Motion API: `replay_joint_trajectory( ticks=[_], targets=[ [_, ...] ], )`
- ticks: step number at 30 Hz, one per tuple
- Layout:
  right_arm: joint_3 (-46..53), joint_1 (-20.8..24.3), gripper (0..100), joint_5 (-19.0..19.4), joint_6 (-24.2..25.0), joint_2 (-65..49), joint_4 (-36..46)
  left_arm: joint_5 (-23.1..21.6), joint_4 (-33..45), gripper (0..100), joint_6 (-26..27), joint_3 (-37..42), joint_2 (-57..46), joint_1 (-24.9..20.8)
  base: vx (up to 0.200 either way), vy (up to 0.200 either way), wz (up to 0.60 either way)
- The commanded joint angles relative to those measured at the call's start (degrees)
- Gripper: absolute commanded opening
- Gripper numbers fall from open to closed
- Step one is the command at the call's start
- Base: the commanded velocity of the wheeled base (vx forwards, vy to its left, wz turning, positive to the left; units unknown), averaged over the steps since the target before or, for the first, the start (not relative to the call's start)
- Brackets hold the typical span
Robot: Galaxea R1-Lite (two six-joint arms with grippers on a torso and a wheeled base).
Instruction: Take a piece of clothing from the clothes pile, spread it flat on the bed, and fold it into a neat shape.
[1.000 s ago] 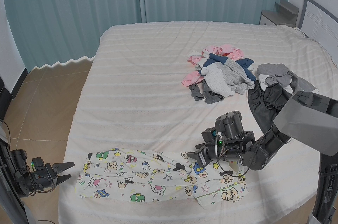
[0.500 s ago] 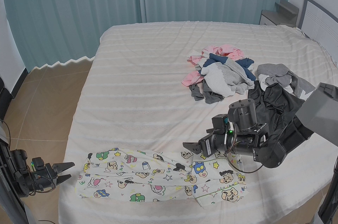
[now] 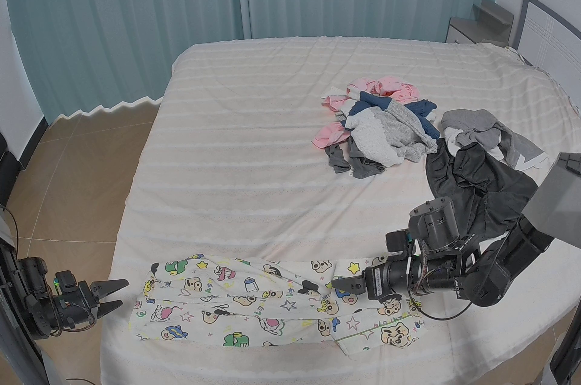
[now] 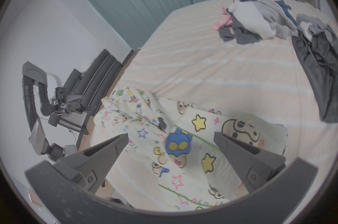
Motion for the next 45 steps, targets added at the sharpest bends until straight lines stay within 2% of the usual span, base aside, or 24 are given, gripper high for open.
replay_joint_trajectory(
  ticks=[1, 9, 12, 17, 21, 27, 32, 37, 41, 42, 44, 45],
  targets=[
    [1.1, -3.1, 100, 0.1, 0.6, 4.0, -0.2, 0.0, 0.0, 100, 0.0, 0.9, 0.1, 0.0, 0.0, 0.0, 0.0],
    [1.7, -5.2, 100, 1.9, 7.1, 8.4, -2.2, -0.1, 0.0, 100, 0.0, 0.9, 0.1, 0.0, 0.0, 0.0, 0.0],
    [2.1, -5.4, 100, 2.0, 7.3, 11.0, -6.6, -0.1, 0.0, 100, 0.0, 0.9, 0.1, 0.0, 0.0, 0.0, 0.0],
    [3.5, -5.9, 100, 1.8, 7.3, 17.2, -18.4, -0.1, 0.0, 100, 0.0, 0.9, 0.1, 0.0, 0.0, 0.0, 0.0],
    [4.8, -5.8, 100, 1.8, 7.3, 17.2, -21.0, -0.1, 0.0, 100, 0.0, 0.9, 0.1, 0.0, 0.0, 0.0, 0.0],
    [7.0, -6.2, 100, 2.1, 7.7, 10.0, -21.9, -0.1, 0.0, 100, -0.1, 0.9, 0.1, 0.0, 0.0, 0.0, 0.0],
    [10.7, -8.1, 100, 5.0, 12.9, -1.9, -22.0, 0.0, 0.0, 100, -0.1, 0.9, 0.1, 0.0, 0.0, 0.0, 0.0],
    [16.9, -11.1, 100, 4.5, 16.3, -13.1, -22.0, 0.1, -0.1, 100, 0.0, 0.8, -0.1, 0.0, 0.0, 0.0, 0.0],
    [24.0, -12.8, 100, 2.0, 18.3, -22.2, -22.0, 0.4, -1.4, 100, -0.9, 0.7, -1.6, 0.0, 0.0, 0.0, 0.0],
    [27.9, -13.1, 100, 0.1, 18.3, -26.9, -21.9, 0.6, -1.9, 100, -3.0, 0.8, -5.1, 0.0, 0.0, 0.0, 0.0],
    [29.3, -13.0, 100, -0.5, 18.3, -28.5, -21.9, 0.7, -1.9, 100, -4.5, 0.7, -6.6, -0.1, 0.0, 0.0, 0.0],
    [33.5, -12.8, 100, -1.8, 17.9, -34.9, -21.8, 3.7, -2.1, 100, -13.0, -0.1, -12.4, -1.6, 0.0, 0.0, 0.0]
  ],
)
